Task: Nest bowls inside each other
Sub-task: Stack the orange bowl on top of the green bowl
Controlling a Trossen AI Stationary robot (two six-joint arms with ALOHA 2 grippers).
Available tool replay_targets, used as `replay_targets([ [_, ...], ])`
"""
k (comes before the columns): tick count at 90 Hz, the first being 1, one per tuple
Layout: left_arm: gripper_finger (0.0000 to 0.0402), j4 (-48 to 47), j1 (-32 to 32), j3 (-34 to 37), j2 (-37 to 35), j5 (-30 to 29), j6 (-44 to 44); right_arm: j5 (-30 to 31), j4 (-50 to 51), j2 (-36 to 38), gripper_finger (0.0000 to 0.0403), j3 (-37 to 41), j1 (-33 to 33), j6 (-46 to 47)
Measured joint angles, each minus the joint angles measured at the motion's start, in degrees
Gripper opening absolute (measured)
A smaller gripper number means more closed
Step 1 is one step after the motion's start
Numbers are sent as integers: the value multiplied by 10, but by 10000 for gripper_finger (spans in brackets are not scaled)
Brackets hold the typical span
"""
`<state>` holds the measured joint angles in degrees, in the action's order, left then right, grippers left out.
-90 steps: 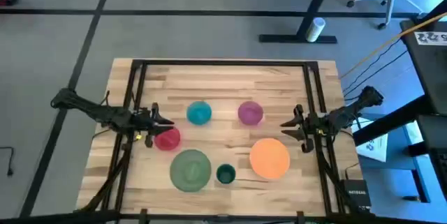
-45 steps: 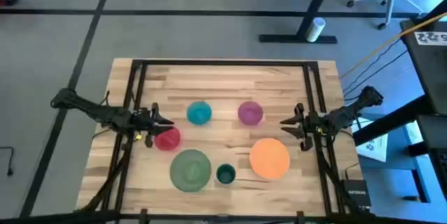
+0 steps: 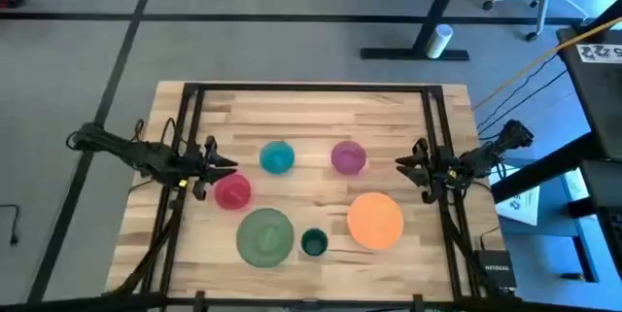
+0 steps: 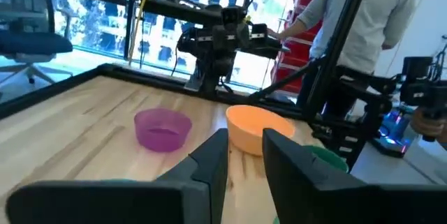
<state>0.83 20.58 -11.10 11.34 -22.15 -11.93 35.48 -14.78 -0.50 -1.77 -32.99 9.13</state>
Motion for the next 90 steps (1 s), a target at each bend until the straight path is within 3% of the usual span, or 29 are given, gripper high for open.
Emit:
replay_targets([
  [19,72,-64,-10,-111,79,-1,35,8,125,-38,92,-110,0,28],
  [41,72,-77,-25,-210,147,-1,121,5,282,-188,92,-291,0,68],
  [73,72,-106,-66,-238,173,-1,109,-42,582,-457,92,-580,0,200],
  [90,72,-150,-71,-237,194,-1,79,-89,712,-573,92,-665,0,287],
])
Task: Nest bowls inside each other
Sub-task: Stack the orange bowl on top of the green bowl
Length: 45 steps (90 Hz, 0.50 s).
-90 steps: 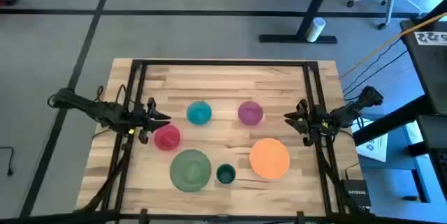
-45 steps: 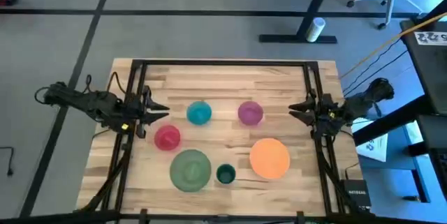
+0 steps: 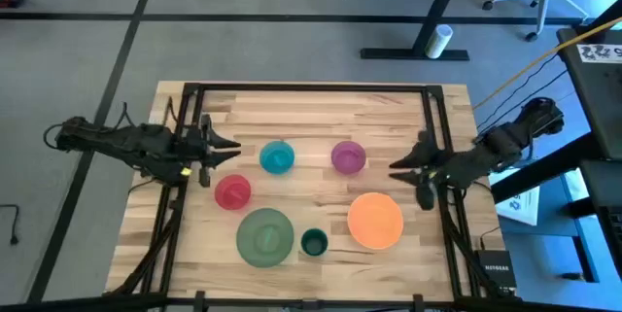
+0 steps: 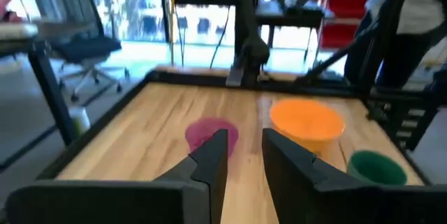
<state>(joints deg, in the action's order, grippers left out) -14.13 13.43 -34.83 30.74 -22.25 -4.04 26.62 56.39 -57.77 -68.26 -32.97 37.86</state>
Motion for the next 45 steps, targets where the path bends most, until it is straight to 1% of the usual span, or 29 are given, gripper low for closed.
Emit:
replay_targets([
  [7,72,-9,0,0,7,0,-3,-20,21,-36,92,-10,0,24],
  [15,72,-8,0,0,11,0,-3,-43,21,-73,92,-10,0,36],
  [24,72,-8,0,0,12,0,-3,-53,16,-113,92,-10,0,42],
  [34,72,-8,0,0,12,0,-1,-53,-18,-158,92,-10,0,38],
  [41,72,-7,0,0,12,0,-1,-54,-61,-188,92,-10,6,27],
  [45,72,-5,0,0,12,0,-1,-64,-90,-207,92,-11,13,15],
])
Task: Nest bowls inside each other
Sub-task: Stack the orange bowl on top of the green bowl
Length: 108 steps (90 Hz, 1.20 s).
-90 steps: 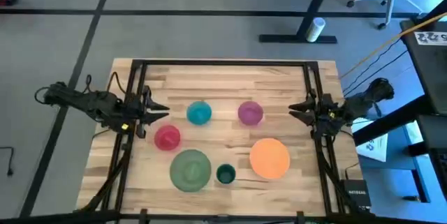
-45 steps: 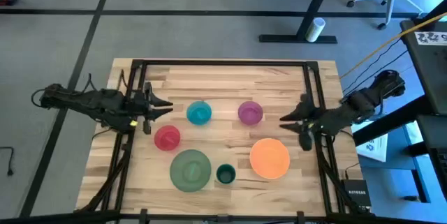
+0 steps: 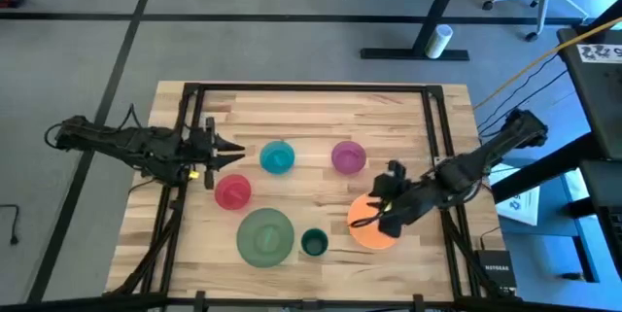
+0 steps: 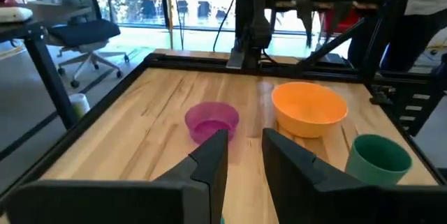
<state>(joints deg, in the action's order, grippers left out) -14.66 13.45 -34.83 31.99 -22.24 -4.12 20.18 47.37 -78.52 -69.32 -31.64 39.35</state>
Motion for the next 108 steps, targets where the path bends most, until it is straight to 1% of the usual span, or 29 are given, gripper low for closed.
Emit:
replay_targets([
  [13,72,1,0,0,1,0,0,-58,-102,-58,92,0,33,-47],
  [22,72,1,0,0,1,0,0,-96,-154,-94,92,0,66,-84],
  [31,72,1,0,0,1,0,0,-132,-191,-117,92,-2,106,-112],
  [40,72,1,0,0,1,0,0,-167,-196,-135,92,-20,141,-140],
  [45,72,-3,0,0,1,0,0,-166,-195,-140,92,-32,153,-157],
  [50,72,-8,0,0,1,0,-3,-151,-182,-140,92,-40,160,-172],
  [53,72,-15,0,0,1,0,-7,-140,-160,-138,92,-41,161,-177],
  [58,72,-33,0,0,1,0,-18,-114,-86,-135,92,-40,160,-179],
  [65,72,-61,0,0,1,0,-36,-70,0,-129,92,-32,152,-151],
  [71,72,-78,0,0,1,0,-48,-52,13,-110,92,-8,139,-128],
  [82,72,-83,0,0,1,0,-50,-58,-11,-56,92,48,111,-83],
  [96,72,-83,0,0,1,0,-49,-59,-7,6,92,122,86,1],
  [108,72,-83,0,0,1,0,-49,-92,7,39,92,180,74,82],
])
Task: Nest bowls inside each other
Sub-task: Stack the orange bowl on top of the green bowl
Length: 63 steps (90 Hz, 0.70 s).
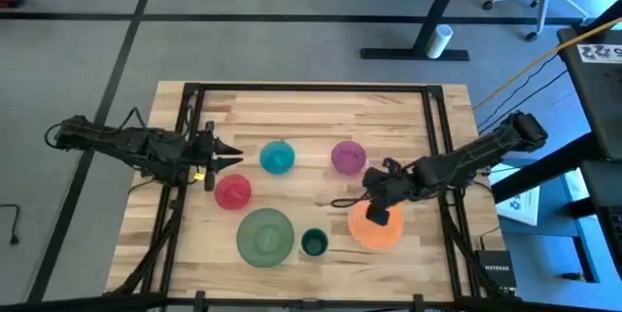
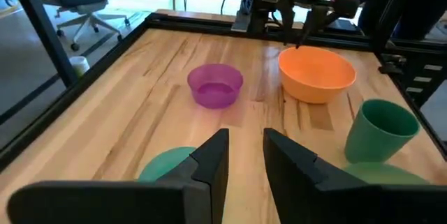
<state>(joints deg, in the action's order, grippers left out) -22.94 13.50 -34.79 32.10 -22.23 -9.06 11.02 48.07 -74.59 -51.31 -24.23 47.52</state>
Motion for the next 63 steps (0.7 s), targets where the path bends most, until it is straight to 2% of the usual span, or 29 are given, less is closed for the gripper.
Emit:
replay_targets([
  [15,72,0,0,0,0,0,-6,-16,2,5,92,49,-14,62],
  [63,72,-6,0,0,0,0,-15,-4,-32,11,92,74,-20,71],
])
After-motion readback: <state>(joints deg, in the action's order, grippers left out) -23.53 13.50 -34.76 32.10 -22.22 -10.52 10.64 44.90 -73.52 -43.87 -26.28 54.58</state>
